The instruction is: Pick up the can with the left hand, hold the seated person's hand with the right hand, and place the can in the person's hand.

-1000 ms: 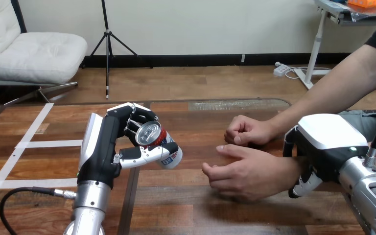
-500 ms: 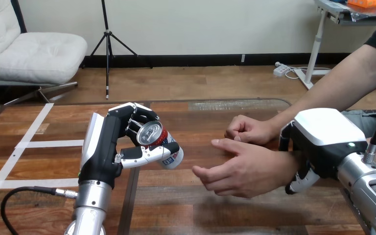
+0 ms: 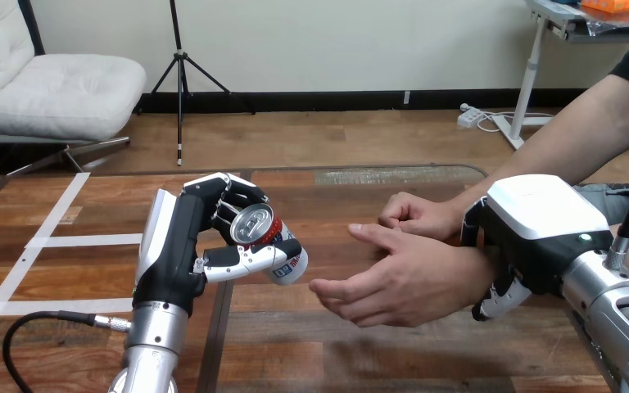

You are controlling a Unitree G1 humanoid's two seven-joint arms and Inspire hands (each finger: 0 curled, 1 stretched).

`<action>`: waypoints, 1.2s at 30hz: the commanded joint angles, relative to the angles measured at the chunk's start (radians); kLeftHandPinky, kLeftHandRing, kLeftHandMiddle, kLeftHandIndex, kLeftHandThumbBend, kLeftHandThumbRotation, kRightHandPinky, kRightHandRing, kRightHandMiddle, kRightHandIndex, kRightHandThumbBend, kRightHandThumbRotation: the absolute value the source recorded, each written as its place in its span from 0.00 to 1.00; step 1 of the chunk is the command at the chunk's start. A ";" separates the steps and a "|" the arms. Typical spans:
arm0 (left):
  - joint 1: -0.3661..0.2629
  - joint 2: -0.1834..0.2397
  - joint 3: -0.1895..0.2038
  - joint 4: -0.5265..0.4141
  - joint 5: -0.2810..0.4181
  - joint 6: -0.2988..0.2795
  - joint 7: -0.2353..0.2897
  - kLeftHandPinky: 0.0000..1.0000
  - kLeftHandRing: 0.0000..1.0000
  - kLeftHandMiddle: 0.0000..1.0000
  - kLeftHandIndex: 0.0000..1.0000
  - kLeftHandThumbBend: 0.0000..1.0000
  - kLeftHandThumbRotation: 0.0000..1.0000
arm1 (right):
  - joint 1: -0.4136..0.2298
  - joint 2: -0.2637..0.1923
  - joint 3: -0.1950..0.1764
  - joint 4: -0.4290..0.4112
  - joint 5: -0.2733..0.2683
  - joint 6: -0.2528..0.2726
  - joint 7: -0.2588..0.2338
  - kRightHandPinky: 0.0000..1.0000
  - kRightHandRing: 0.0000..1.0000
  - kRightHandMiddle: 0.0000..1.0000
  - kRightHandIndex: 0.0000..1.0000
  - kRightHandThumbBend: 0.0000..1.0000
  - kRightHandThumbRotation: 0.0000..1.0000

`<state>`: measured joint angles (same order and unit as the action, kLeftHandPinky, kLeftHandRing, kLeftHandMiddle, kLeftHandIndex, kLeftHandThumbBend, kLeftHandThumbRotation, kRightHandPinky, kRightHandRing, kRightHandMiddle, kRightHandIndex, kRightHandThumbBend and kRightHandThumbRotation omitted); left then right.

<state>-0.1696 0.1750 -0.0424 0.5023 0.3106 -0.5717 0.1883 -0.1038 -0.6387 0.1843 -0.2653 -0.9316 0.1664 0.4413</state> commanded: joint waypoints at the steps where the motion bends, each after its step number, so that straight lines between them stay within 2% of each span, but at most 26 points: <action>1: -0.096 -0.003 -0.008 -0.040 0.002 -0.013 0.003 0.31 0.38 0.44 0.46 0.67 0.00 | -0.086 0.007 -0.004 -0.050 -0.012 0.001 0.008 0.31 0.38 0.46 0.51 0.84 0.00; 27: -0.102 -0.009 -0.017 -0.076 0.011 0.013 -0.016 0.30 0.36 0.43 0.45 0.68 0.00 | -0.117 0.019 0.020 -0.039 -0.047 -0.023 0.016 0.32 0.40 0.47 0.52 0.85 0.00; 36: -0.111 -0.016 -0.031 -0.095 0.004 0.018 -0.032 0.30 0.35 0.43 0.45 0.68 0.00 | -0.116 0.027 0.015 -0.033 -0.037 -0.034 0.006 0.32 0.39 0.46 0.51 0.85 0.00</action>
<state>-0.1785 0.1718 -0.0645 0.4941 0.3241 -0.5468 0.1594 -0.1457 -0.6309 0.1981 -0.2790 -0.9700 0.1396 0.4635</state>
